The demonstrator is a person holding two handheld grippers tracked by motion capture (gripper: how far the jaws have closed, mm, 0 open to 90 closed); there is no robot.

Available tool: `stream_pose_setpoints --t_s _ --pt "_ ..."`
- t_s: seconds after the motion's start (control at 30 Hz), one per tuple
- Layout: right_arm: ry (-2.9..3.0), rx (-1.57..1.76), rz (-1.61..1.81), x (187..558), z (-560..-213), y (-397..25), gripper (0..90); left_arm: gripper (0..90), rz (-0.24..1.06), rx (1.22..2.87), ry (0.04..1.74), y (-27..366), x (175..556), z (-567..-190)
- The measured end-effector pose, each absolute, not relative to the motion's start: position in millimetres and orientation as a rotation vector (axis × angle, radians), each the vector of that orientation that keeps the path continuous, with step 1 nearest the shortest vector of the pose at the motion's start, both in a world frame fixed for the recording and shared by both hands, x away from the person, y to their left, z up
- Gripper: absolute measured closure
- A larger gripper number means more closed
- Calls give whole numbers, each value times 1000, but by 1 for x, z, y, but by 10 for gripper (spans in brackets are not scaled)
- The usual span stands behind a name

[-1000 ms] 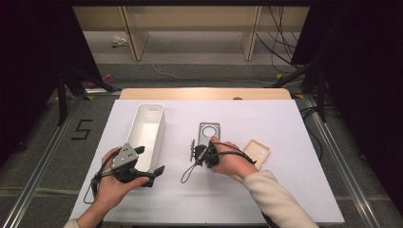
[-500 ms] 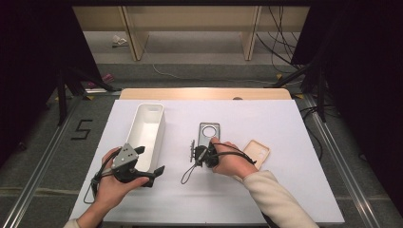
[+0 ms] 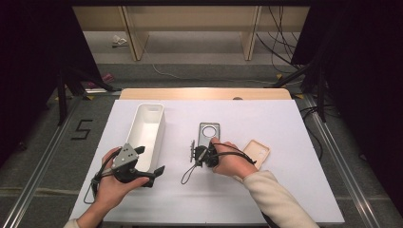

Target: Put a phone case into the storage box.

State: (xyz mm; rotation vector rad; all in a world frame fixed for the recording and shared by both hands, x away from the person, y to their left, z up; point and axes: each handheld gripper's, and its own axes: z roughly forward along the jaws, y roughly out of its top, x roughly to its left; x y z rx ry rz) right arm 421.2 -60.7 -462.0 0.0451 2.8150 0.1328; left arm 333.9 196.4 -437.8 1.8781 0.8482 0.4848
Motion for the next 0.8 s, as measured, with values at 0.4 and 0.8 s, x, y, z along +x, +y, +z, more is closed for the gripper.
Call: stream_pose_setpoints --t_s 0.4,0.8 --pt "2810 94 215 419 -455 -68 877 7 483 1872 852 197 334 -437" --pt "2791 180 431 413 -438 -86 884 7 483 1868 856 198 334 -437"
